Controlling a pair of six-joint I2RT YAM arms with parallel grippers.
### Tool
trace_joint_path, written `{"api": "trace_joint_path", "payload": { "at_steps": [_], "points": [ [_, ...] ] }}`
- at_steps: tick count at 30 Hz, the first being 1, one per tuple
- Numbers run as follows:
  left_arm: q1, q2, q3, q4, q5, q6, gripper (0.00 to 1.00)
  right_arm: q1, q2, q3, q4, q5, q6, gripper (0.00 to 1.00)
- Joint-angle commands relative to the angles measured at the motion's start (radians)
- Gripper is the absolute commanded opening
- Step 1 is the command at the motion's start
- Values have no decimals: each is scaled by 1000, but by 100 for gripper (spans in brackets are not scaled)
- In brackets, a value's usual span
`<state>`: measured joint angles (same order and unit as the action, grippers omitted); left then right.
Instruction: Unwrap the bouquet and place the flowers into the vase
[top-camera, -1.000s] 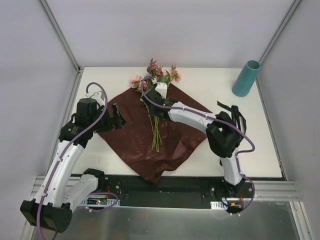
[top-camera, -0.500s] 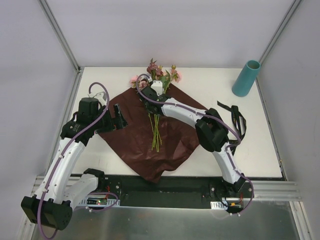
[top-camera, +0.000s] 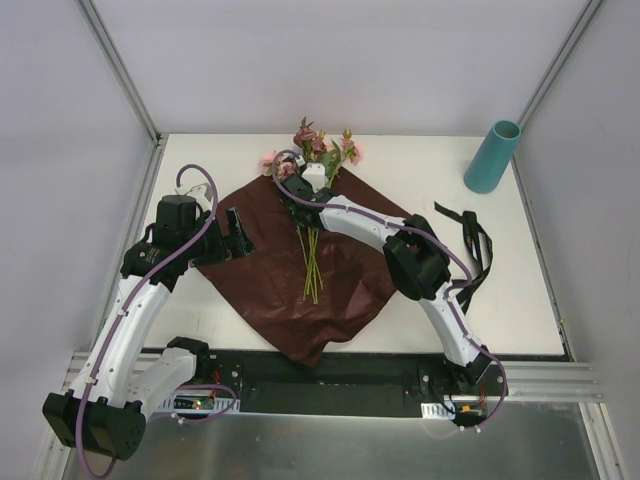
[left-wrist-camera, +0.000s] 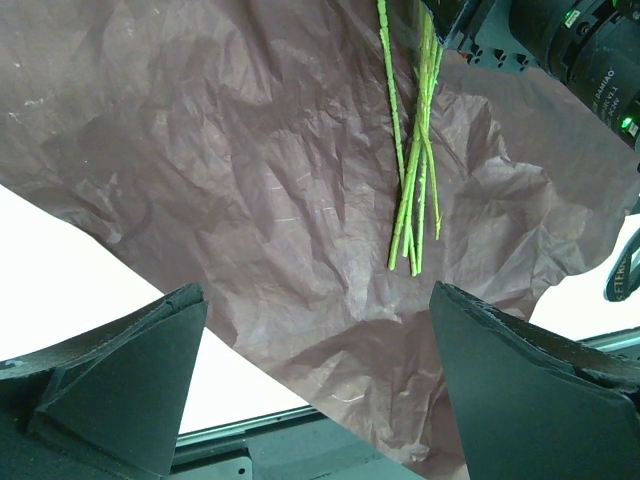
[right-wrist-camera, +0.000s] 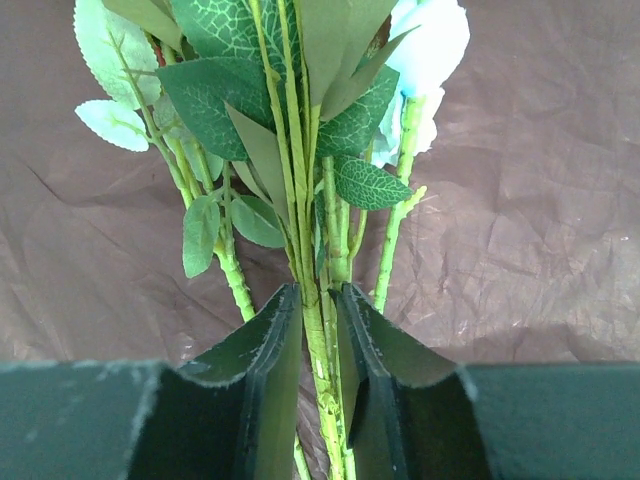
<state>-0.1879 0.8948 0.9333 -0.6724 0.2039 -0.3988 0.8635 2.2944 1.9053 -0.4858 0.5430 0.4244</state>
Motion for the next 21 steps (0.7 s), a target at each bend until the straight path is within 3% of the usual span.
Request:
{"api": "trace_joint_path", "payload": {
  "at_steps": [1,6,12,21],
  "points": [
    [10,-4,-4,-3,12,14,99,-1,7,47,-23,26,-9,27],
    [11,-2,-4,-3,11,14,99,2,2,80,-66,46,0,27],
    [16,-2,-2,-4,19,12,99,12,-56,90,-71,38,-1,35],
    [21,-5,-2,-4,17,12,99,17,-50,101,-76,49,-10,28]
  ]
}}
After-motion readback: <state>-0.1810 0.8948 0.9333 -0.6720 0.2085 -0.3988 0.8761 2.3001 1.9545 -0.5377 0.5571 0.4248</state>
